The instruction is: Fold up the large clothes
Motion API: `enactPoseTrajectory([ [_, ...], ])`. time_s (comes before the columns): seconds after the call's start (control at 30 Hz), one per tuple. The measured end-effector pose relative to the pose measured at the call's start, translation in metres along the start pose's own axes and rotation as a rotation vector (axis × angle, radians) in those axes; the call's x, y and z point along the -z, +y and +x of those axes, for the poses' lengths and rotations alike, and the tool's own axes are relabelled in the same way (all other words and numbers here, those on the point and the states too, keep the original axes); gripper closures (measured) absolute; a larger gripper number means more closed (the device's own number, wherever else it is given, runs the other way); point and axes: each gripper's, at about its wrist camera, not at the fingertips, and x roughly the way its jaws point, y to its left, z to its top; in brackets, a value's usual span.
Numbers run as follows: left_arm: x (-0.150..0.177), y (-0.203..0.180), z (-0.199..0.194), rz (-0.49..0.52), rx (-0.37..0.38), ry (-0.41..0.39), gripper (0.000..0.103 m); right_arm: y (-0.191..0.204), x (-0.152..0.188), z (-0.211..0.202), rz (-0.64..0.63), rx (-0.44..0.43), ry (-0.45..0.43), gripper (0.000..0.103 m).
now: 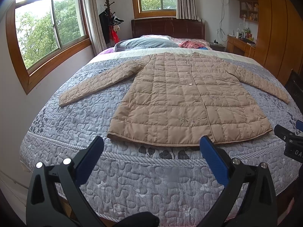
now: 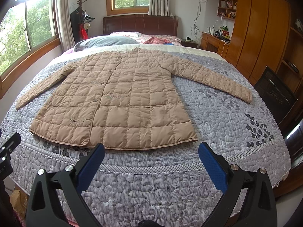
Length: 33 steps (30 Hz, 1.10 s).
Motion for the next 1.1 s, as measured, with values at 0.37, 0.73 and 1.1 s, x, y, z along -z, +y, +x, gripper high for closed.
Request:
enactPoseTrajectory([
  [0.37,-0.002,-0.0022,0.0019,0.004,-0.002,0.006,0.003,0.0041,-0.0012,0.0041,-0.001,-0.001,0.003,0.004],
  [0.73,-0.0037,-0.0031,0.0023,0.009,-0.003,0.007,0.003,-0.0002,-0.0023,0.004,0.0,-0.006,0.007,0.004],
  [1.1,-0.005,-0.0044,0.0036,0.009,-0.004,0.012,0.003,0.0001,-0.0022,0.0059,0.001,-0.009,0.011,0.004],
])
